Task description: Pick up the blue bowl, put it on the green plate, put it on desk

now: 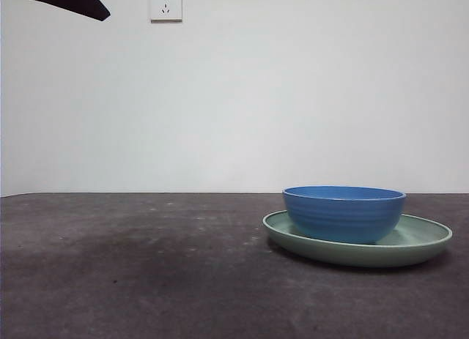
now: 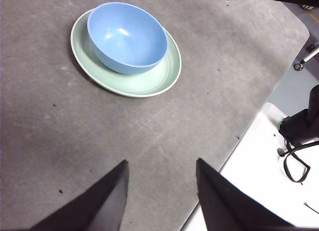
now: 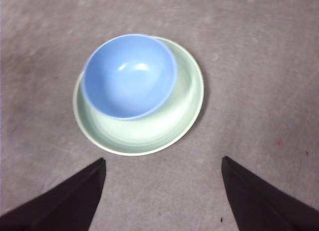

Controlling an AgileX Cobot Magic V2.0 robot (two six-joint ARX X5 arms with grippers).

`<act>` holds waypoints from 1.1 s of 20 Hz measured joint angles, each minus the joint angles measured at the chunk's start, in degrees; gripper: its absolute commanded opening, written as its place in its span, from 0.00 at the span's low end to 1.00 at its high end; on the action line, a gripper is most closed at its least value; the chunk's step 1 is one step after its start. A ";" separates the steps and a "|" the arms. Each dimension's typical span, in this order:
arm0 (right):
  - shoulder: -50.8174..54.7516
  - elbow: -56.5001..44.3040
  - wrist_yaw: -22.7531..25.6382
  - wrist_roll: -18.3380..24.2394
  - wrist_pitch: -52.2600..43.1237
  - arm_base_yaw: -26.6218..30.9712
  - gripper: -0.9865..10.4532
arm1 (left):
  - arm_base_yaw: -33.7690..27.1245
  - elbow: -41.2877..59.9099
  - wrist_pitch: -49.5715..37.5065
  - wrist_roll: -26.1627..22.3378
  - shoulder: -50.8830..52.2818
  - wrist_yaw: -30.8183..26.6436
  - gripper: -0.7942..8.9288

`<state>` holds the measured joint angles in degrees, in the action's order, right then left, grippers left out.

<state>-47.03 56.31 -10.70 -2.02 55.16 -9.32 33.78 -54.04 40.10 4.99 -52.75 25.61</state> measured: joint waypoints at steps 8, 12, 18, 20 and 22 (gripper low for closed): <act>-13.92 -4.11 -5.25 -1.27 -10.38 6.40 0.41 | 0.00 0.00 0.00 -0.22 0.00 0.02 0.31; -23.74 -4.13 -8.83 -1.29 -16.31 8.59 0.41 | 0.00 0.00 0.00 -1.01 0.00 0.04 0.31; -36.20 -4.13 -10.47 -1.31 -23.61 8.59 0.39 | 0.00 0.00 0.00 -1.07 0.00 0.04 0.31; -39.47 -4.13 -10.73 -1.40 -25.38 8.59 0.32 | 0.00 0.00 0.00 -1.07 0.00 0.04 0.31; -42.01 -4.13 -10.80 -1.40 -27.19 8.59 0.32 | 0.00 0.00 0.00 -1.07 0.00 0.04 0.31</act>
<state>-89.03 52.18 -21.50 -3.42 27.97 -0.73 33.78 -54.04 40.10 3.92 -52.75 25.65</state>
